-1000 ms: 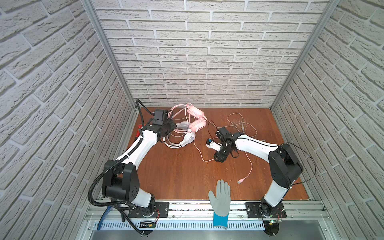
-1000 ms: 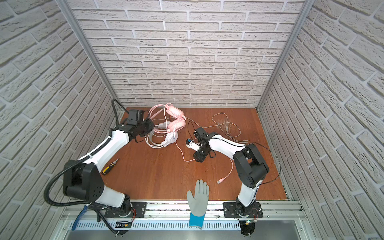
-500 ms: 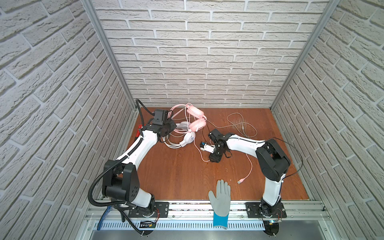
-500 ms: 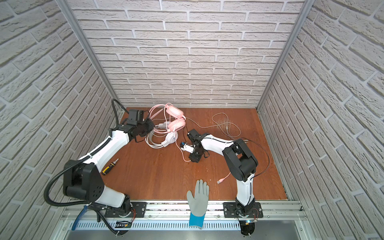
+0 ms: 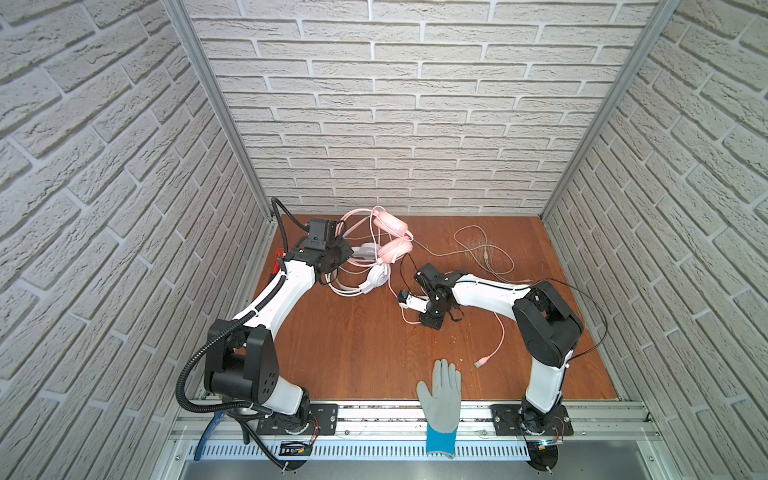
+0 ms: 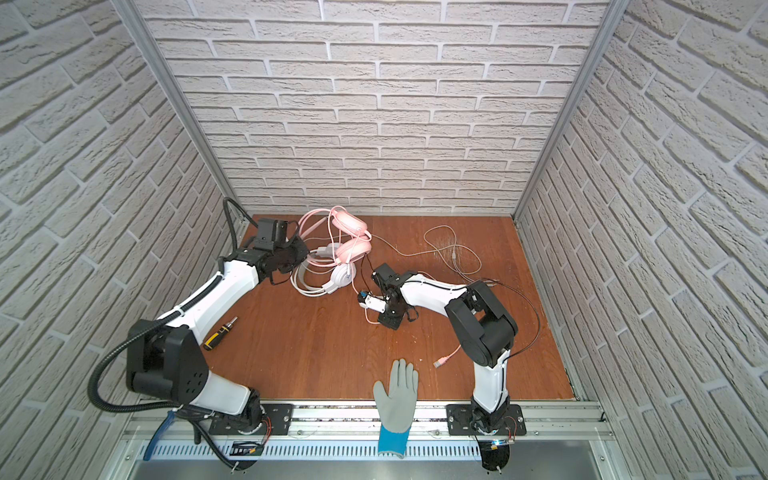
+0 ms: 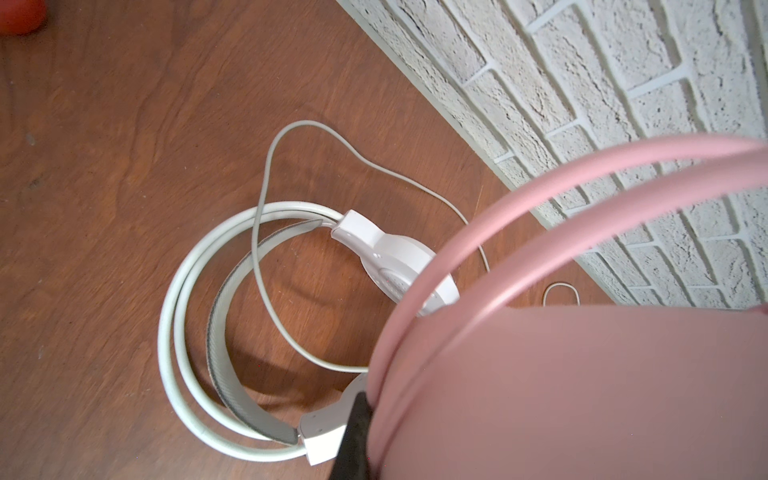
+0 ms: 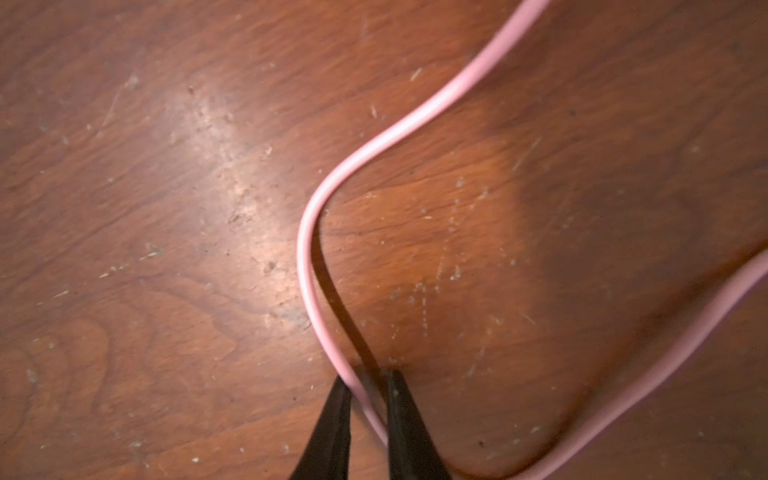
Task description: Wrap the headphones
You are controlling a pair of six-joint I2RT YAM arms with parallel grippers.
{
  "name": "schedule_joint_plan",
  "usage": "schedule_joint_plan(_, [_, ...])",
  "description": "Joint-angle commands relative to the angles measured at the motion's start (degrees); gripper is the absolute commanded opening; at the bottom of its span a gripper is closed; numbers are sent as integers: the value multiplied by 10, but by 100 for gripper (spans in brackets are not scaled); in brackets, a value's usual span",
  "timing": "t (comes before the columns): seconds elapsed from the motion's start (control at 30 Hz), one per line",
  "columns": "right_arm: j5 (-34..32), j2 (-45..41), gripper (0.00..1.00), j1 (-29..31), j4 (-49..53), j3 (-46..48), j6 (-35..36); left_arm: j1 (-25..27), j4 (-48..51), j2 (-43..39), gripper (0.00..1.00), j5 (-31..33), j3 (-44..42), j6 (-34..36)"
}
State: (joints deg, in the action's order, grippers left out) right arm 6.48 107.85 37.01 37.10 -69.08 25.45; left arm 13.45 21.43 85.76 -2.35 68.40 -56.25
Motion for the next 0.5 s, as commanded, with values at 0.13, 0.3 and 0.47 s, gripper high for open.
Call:
schedule_joint_plan(0.13, [-8,-38,7,11,7,26,-14,0,-56,-6,0,-4,11,-17])
schedule_joint_plan(0.3, [13,-54,6,24,27,18,-17,1,-59,-6,0,-4,11,-16])
schedule_joint_plan(0.47, [65,-91,6,35,35,17,-26,0,-59,-5,0,0,6,-14])
